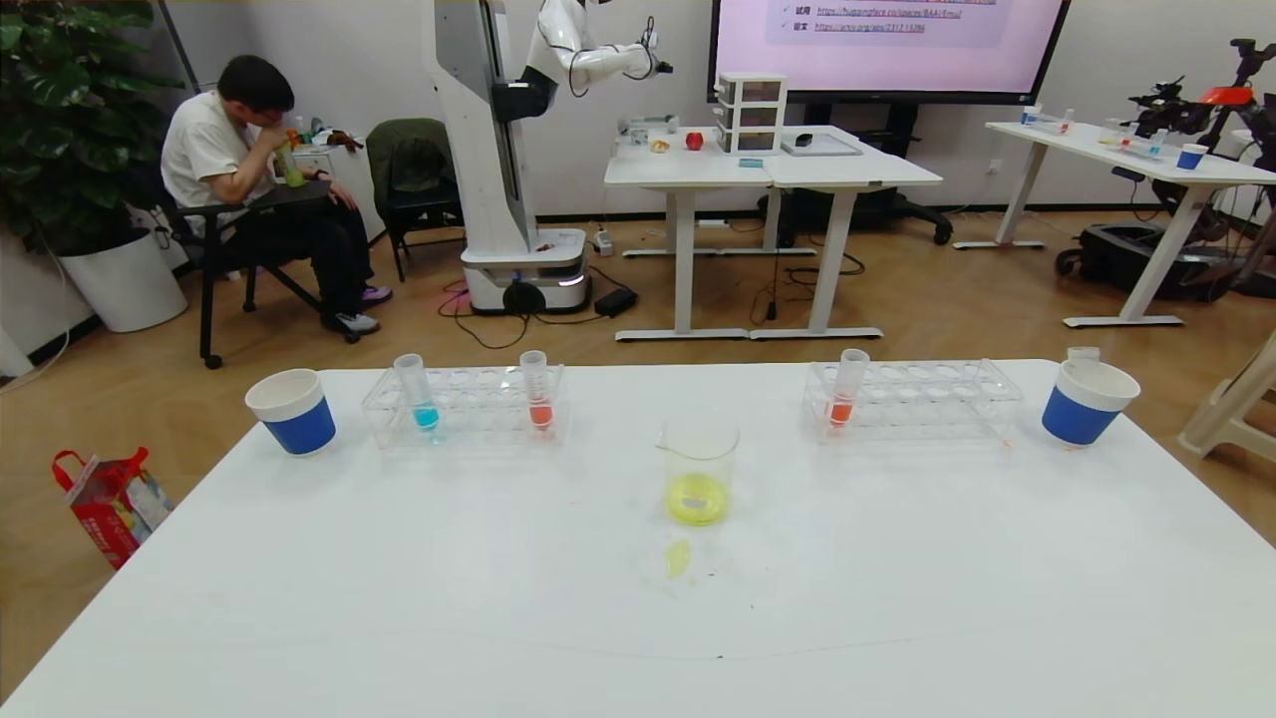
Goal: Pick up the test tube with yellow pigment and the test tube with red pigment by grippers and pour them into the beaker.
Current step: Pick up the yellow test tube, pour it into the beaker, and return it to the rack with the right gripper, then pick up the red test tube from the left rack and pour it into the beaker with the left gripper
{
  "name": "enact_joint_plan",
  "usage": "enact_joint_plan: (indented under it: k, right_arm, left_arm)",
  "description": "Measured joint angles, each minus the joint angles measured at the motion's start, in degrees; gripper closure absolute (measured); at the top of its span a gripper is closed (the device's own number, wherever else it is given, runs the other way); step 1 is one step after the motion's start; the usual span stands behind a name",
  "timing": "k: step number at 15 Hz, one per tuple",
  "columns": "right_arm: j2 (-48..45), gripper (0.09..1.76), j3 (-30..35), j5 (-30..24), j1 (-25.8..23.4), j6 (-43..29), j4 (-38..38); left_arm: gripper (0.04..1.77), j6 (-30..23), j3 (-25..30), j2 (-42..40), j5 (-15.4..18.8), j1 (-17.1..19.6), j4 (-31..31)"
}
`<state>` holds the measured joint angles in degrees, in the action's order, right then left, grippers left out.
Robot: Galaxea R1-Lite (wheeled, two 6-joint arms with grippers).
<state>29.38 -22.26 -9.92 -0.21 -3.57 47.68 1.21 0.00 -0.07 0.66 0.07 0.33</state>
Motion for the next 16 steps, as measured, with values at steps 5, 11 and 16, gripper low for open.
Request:
enact_joint_plan:
  k: [5, 11, 16]
  right_arm:
    - [-17.9, 0.11, 1.4, 0.0, 0.4, 3.9, -20.6]
    - [-28.5, 0.11, 11.3, 6.4, 0.3, 8.2, -41.6]
    - [-29.4, 0.11, 21.3, 7.6, 0.5, 10.4, -48.7]
  left_arm:
    - [0.06, 0.1, 0.0, 0.0, 0.0, 0.0, 0.1]
    - [0.06, 0.9, 0.0, 0.0, 0.2, 0.0, -1.0]
    - [0.06, 0.8, 0.0, 0.0, 0.2, 0.0, -1.1]
